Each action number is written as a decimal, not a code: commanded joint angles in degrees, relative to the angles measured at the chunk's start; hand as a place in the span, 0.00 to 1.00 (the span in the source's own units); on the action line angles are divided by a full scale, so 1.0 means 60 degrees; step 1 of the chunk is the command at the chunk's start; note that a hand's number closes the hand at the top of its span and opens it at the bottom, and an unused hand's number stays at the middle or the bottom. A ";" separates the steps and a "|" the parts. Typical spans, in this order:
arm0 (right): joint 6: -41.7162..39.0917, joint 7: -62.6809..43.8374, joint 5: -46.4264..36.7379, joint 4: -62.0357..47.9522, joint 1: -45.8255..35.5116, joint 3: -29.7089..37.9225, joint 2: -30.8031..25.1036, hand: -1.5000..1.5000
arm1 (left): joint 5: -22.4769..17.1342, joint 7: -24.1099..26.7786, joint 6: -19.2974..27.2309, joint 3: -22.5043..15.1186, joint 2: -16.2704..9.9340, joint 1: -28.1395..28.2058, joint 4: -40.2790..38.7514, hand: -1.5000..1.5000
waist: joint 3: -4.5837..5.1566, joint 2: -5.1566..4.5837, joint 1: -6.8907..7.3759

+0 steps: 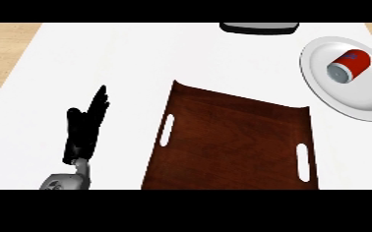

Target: Pick the can from the tray and place it in the plate

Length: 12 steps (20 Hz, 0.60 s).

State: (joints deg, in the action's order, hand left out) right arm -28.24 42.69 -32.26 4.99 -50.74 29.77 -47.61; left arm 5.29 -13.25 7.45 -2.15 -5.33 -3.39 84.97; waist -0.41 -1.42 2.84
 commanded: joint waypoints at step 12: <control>-0.1640 0.1298 0.0496 0.0543 0.0774 0.0089 0.0166 0.00 | 0.0019 0.0075 -0.0059 -0.0180 0.0120 0.0299 0.0305 0.50 | -0.0013 -0.0009 0.0119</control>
State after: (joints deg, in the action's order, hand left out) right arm -29.39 43.60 -29.66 8.00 -47.18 30.38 -46.12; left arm 4.86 -13.35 6.89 -1.72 -5.79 -3.09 85.92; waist -0.50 -1.48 3.20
